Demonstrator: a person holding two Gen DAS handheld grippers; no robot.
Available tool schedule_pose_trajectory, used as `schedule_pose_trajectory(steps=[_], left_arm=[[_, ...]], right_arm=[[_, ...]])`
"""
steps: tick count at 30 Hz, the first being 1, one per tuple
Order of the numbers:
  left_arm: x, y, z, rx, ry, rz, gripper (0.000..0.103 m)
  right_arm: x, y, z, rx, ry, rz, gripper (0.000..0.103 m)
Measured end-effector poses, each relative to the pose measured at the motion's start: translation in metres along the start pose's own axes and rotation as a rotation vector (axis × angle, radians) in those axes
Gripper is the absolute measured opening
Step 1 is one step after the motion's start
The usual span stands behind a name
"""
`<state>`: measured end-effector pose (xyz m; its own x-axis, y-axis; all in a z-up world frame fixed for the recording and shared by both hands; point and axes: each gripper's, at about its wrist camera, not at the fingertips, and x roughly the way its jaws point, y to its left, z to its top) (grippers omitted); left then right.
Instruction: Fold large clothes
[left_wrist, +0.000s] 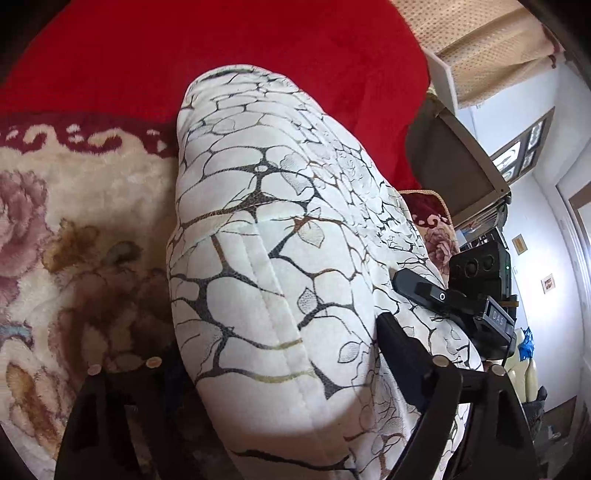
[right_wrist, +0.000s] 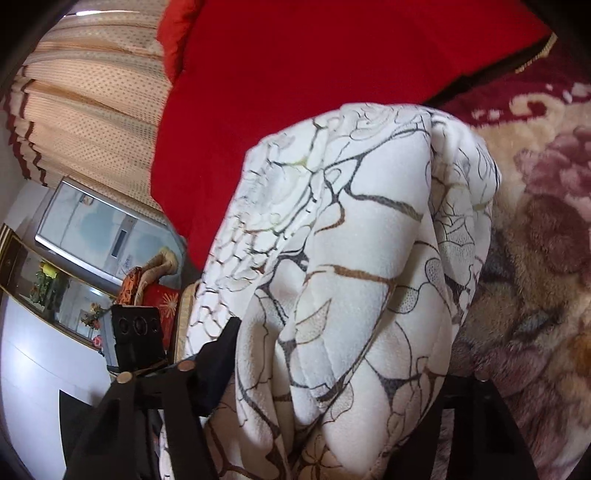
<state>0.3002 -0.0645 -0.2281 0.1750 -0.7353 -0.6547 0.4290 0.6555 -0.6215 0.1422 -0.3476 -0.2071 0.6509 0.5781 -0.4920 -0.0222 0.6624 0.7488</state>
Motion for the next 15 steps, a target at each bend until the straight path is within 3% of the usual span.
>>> schedule_pose_trajectory(steps=[8, 15], left_arm=[[-0.029, -0.007, -0.004, 0.048, -0.038, 0.005, 0.080], [-0.079, -0.001, -0.011, 0.079, -0.120, 0.032, 0.080]], right_arm=[[-0.020, 0.017, -0.007, -0.057, -0.050, 0.032, 0.061], [-0.013, 0.040, -0.016, -0.110, -0.068, 0.092, 0.059]])
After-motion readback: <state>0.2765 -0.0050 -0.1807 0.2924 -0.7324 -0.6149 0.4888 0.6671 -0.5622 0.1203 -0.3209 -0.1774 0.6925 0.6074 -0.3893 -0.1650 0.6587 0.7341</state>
